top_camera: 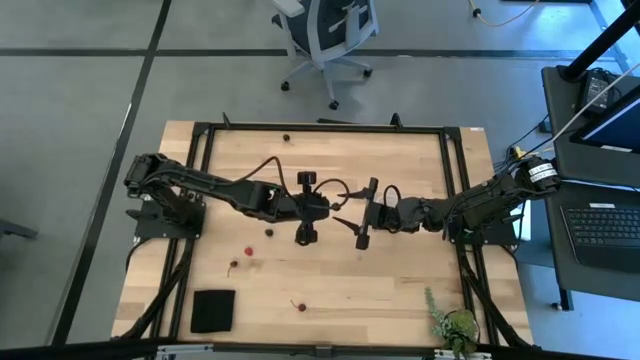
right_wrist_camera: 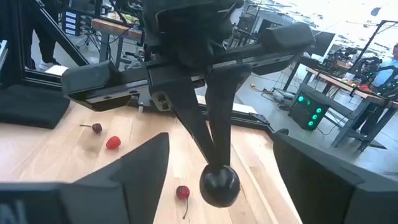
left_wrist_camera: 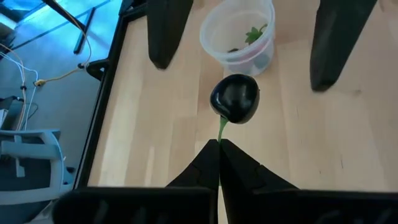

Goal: Pick and placing Produce into tupperware
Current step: Put the black cherry into the transparent bucket

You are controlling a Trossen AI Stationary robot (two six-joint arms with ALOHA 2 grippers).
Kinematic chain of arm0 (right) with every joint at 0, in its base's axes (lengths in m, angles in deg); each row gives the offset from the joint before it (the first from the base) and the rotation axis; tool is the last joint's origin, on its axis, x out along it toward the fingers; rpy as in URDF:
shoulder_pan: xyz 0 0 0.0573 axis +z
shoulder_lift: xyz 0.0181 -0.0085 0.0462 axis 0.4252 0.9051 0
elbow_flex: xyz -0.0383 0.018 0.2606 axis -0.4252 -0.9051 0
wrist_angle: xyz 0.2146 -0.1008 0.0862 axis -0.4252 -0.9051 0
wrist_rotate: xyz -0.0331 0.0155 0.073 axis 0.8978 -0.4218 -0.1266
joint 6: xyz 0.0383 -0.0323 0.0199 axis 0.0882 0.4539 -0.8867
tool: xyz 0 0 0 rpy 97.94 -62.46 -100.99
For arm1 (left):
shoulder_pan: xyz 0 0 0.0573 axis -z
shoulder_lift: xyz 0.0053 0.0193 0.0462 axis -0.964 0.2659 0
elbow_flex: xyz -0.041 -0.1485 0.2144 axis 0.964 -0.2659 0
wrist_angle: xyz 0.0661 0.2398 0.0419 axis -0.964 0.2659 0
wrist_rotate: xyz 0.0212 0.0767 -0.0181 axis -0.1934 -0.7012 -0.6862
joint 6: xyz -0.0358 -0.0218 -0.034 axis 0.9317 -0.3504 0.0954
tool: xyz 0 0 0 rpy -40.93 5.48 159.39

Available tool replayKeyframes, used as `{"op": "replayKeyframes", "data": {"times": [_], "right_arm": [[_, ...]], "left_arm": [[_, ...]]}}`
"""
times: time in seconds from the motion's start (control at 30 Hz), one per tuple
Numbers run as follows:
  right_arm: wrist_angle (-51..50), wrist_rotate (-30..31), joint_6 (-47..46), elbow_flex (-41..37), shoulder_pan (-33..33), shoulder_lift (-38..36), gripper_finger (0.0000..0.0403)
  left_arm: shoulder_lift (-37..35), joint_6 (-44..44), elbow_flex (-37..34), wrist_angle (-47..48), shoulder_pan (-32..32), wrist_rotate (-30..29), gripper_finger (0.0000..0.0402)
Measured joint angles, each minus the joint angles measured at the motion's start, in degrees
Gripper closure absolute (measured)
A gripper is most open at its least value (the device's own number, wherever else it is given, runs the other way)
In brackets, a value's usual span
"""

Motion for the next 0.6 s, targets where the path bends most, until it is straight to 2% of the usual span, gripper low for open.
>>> {"op": "replayKeyframes", "data": {"times": [0.3, 0.6], "right_arm": [[-0.31, 0.00, -0.02, 0.00, 0.00, 0.00, 0.0136], [-0.31, 0.00, 0.02, 0.00, 0.00, 0.00, 0.0184]], "left_arm": [[0.00, -1.42, 0.00, -5.57, 0.00, 0.74, 0.0401], [0.00, -1.49, 0.02, -7.84, 0.13, 0.85, 0.0401]]}}
